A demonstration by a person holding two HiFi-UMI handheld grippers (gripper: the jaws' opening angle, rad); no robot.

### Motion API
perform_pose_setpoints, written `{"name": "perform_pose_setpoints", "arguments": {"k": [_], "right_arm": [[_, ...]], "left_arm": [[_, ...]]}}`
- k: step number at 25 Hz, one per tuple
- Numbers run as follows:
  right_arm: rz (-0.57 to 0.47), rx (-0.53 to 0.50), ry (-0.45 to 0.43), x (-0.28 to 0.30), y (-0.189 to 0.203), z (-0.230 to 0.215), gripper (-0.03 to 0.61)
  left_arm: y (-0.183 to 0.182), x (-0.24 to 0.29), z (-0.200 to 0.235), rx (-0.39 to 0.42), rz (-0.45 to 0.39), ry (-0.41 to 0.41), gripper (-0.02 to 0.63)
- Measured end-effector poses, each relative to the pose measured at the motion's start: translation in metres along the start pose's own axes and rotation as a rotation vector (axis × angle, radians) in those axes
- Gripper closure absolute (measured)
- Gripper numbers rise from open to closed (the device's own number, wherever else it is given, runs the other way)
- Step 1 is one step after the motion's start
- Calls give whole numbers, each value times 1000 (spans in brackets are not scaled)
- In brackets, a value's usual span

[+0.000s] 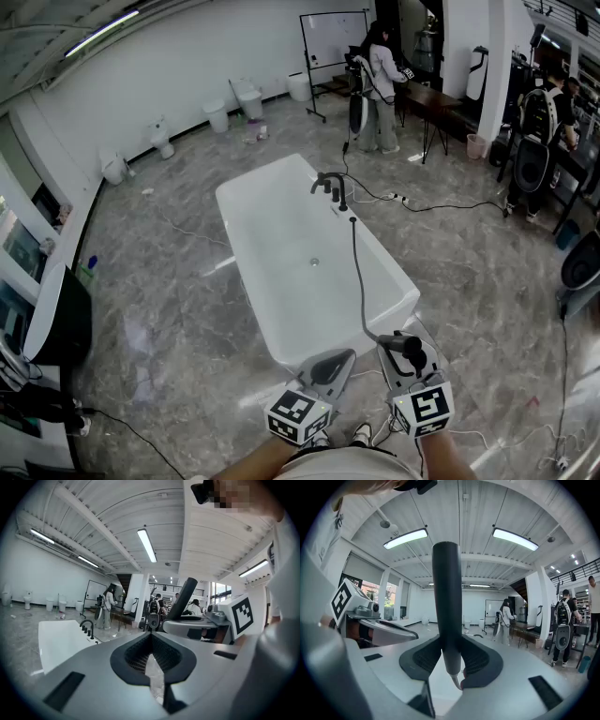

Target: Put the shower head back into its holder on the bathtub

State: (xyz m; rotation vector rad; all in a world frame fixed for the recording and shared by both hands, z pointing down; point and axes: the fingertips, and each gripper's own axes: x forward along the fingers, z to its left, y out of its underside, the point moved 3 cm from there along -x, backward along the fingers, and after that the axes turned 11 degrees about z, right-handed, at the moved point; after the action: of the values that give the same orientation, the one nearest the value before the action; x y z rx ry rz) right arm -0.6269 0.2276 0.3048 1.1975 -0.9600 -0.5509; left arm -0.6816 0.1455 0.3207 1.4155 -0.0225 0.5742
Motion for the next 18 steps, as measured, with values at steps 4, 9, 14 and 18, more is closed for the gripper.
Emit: {"name": "perform_pose_setpoints", "arguments": {"k": [4,9,14,18], "right_arm": [[5,8,6,1,1,1,437],[9,14,7,1,1,2,437],[4,24,-13,2,0,2,437],[-17,36,-14,-3,-1,0,437]], "left_arm": [[0,-1,2,1,2,0,611],[2,-2,2,-1,5,1,611],[4,-1,3,-5,11,1,611],[7,-1,0,-11,3,13,611]]}}
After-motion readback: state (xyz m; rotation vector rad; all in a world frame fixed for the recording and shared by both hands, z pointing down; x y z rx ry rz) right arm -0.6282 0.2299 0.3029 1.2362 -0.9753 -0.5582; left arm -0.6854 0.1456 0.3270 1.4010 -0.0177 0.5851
